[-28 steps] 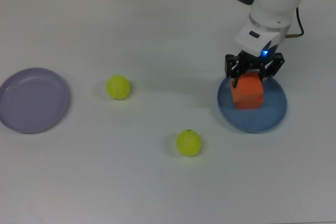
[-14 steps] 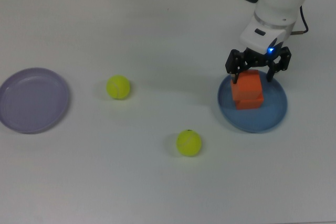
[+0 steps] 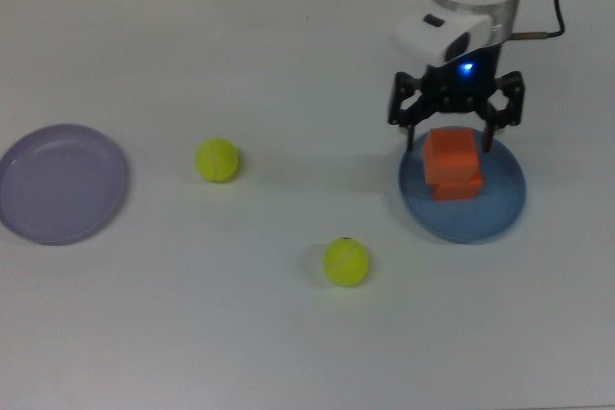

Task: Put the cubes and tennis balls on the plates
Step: 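Release the cube and move down onto the nearby tennis ball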

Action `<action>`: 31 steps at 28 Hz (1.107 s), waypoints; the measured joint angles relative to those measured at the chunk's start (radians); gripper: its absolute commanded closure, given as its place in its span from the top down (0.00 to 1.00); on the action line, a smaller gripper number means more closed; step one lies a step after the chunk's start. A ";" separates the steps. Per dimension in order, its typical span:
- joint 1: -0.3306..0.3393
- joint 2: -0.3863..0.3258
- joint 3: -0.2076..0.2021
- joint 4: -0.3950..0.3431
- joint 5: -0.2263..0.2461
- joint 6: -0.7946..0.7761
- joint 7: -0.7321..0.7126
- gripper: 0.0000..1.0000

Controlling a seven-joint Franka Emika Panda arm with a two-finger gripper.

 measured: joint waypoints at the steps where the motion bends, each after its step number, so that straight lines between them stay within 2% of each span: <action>1: -0.007 0.000 -0.008 0.001 0.000 0.000 0.000 1.00; 6: -0.020 0.022 -0.063 0.005 0.004 0.000 -0.009 1.00; 12: -0.024 0.097 -0.110 0.036 0.021 0.031 -0.034 1.00; 20: -0.025 0.180 -0.132 0.053 0.040 0.125 -0.066 1.00; 31: -0.030 0.249 -0.152 0.056 0.040 0.209 -0.092 1.00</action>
